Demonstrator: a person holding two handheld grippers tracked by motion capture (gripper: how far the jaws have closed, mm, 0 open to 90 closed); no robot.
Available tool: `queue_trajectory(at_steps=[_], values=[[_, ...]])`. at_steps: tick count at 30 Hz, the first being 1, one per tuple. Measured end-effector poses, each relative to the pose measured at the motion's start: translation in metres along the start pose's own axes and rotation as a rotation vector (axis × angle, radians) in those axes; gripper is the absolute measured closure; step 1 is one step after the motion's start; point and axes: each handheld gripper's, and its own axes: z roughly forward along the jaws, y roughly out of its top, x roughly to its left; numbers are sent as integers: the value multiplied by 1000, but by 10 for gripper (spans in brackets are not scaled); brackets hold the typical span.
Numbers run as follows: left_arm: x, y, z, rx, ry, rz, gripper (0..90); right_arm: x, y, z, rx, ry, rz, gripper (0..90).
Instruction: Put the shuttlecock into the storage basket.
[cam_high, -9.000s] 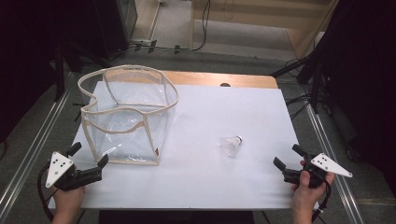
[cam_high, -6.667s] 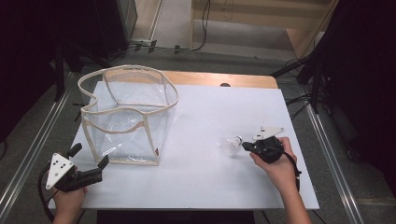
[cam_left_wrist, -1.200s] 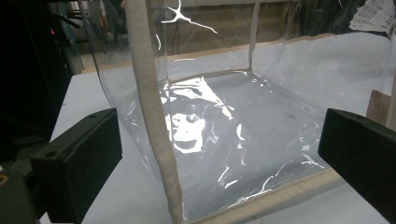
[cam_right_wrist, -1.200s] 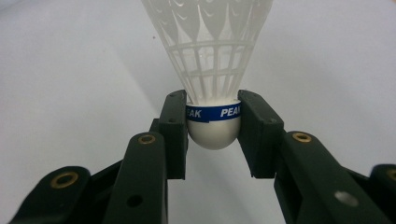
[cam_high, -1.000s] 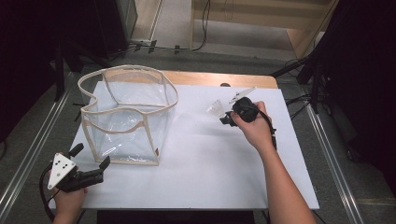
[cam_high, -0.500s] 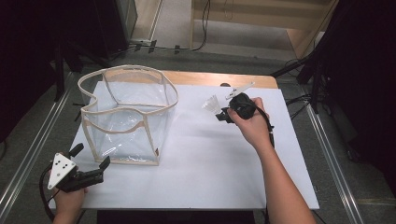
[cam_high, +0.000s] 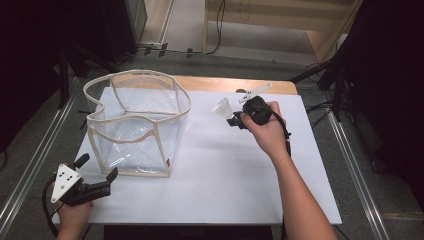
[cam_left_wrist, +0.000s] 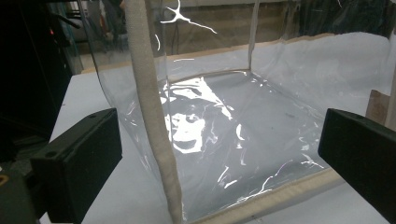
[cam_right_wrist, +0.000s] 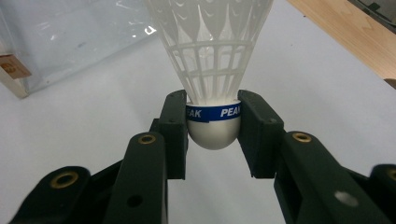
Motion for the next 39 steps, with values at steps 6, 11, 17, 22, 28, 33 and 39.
queue_trajectory(at_steps=[6, 11, 17, 22, 28, 33, 39], values=[[0, 0, 0, 1, -1, 1, 3, 4, 7, -2, -16, 1, -2, 630], [0, 0, 0, 0, -1, 1, 3, 7, 12, -3, -29, 5, -6, 630], [0, 0, 0, 0, -2, 0, 3, 9, 16, -2, -34, 6, -8, 630], [0, 0, 0, 0, -2, -1, 3, 10, 19, -5, -47, 6, -6, 630], [-1, 0, 1, 5, 2, 5, 3, 11, 24, -9, -64, 9, -4, 630], [-1, 0, 0, 4, -1, 5, 3, 12, 29, -15, -77, 7, -1, 630], [0, 0, 0, 3, -4, 4, 3, 15, 34, -22, -101, 4, -4, 630]])
